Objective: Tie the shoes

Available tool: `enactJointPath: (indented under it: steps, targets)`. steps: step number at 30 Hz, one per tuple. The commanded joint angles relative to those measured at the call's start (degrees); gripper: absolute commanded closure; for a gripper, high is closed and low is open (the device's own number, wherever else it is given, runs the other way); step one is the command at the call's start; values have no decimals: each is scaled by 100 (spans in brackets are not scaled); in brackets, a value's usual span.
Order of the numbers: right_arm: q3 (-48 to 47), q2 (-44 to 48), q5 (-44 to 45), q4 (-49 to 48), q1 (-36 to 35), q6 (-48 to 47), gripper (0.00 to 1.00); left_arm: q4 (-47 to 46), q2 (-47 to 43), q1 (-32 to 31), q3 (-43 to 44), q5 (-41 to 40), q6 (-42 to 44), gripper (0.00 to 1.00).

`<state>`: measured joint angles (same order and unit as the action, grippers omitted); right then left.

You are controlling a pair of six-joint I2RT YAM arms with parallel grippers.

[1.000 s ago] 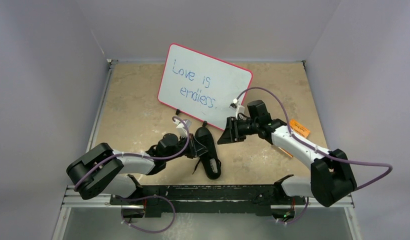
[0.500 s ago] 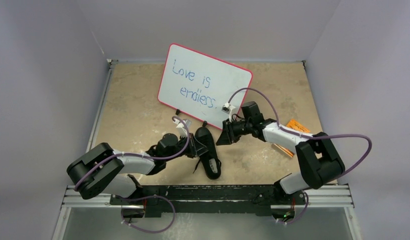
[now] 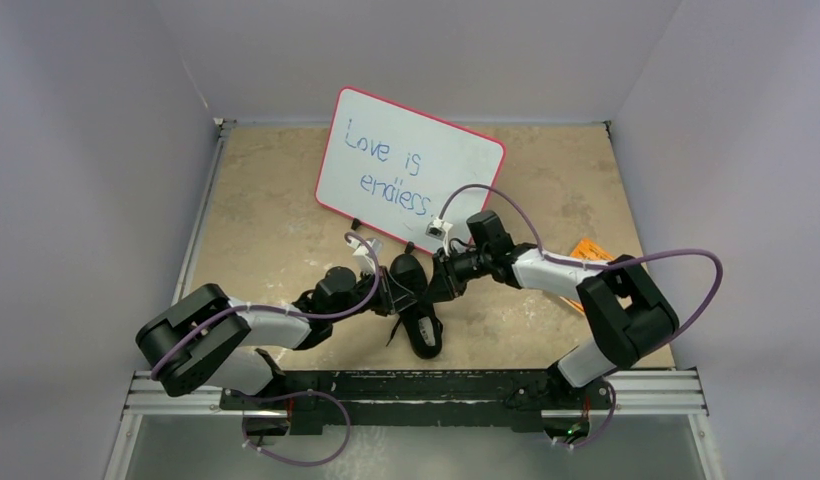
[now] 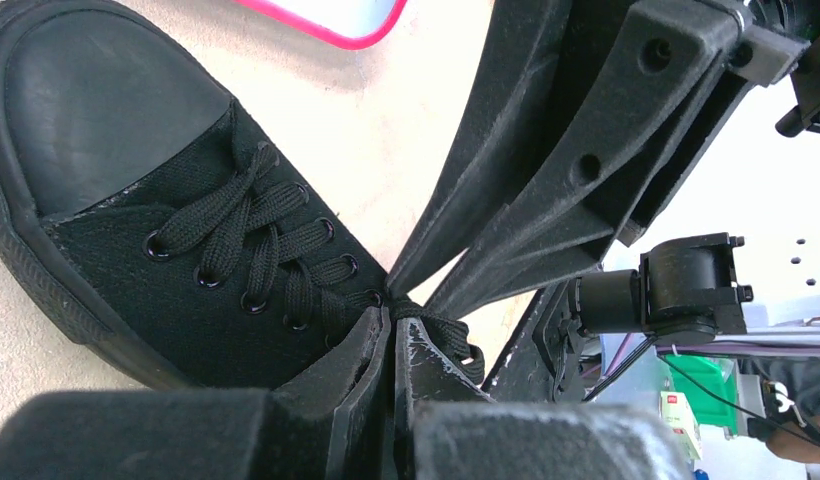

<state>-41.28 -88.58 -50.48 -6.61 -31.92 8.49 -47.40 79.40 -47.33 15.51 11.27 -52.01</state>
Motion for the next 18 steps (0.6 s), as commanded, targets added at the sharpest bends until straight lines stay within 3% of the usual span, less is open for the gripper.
enactJointPath:
  steps: [1,18]
  targets:
    - [61,81,-404,-279,-114,-210,77,-551,40,-16,36,59,-123,100]
    - [18,-128,-362,-782,-320,37,68,-516,98,-16,100,326,-144,100]
